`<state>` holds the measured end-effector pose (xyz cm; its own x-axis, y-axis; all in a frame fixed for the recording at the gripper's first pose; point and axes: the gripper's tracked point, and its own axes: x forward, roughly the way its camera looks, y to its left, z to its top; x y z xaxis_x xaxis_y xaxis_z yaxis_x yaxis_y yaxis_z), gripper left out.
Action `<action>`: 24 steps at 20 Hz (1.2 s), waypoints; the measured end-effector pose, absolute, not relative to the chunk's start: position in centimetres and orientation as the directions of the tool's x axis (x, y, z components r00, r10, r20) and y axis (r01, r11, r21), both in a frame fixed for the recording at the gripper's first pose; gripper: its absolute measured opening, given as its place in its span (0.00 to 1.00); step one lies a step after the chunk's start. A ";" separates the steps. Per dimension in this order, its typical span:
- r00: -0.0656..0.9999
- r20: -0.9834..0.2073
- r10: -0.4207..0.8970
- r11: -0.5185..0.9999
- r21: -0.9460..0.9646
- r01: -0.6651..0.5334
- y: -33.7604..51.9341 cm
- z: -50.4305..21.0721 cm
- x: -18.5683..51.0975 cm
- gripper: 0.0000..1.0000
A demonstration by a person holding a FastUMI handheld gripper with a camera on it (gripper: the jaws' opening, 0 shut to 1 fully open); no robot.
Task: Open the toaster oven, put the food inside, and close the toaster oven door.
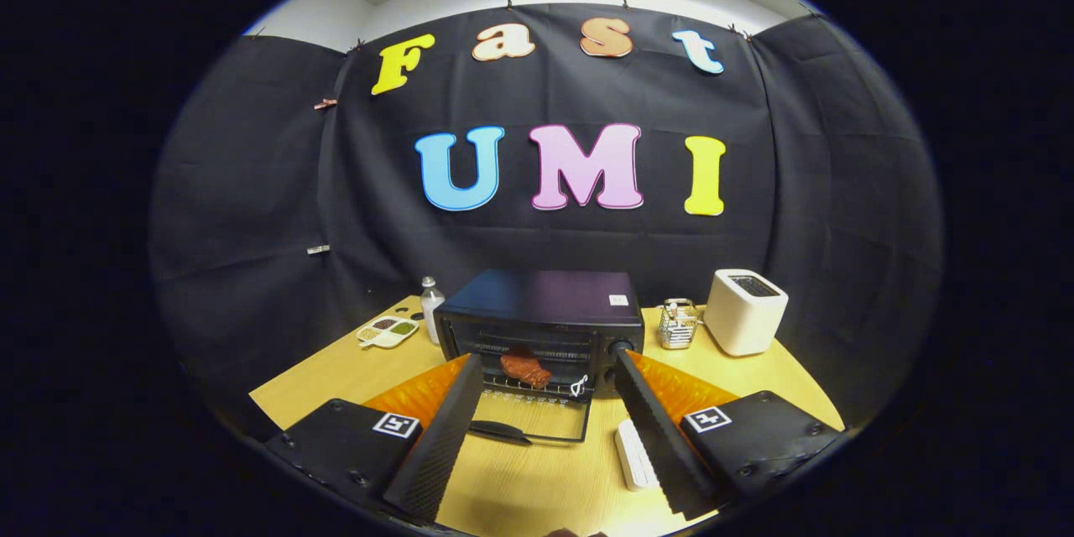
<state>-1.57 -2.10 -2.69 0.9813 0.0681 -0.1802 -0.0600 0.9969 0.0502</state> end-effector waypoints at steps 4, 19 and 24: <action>0.989 -0.133 0.067 0.998 0.031 -0.063 -2.1 -0.6 -1.2 0.98; 0.789 -0.605 0.101 0.994 0.021 -0.111 4.6 -25.4 0.2 0.99; 0.732 -0.679 0.054 0.995 -0.022 -0.093 4.9 -30.3 1.6 0.99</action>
<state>1.60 4.92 -30.32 0.7322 0.0538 -0.6790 -0.0934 0.9954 -0.0219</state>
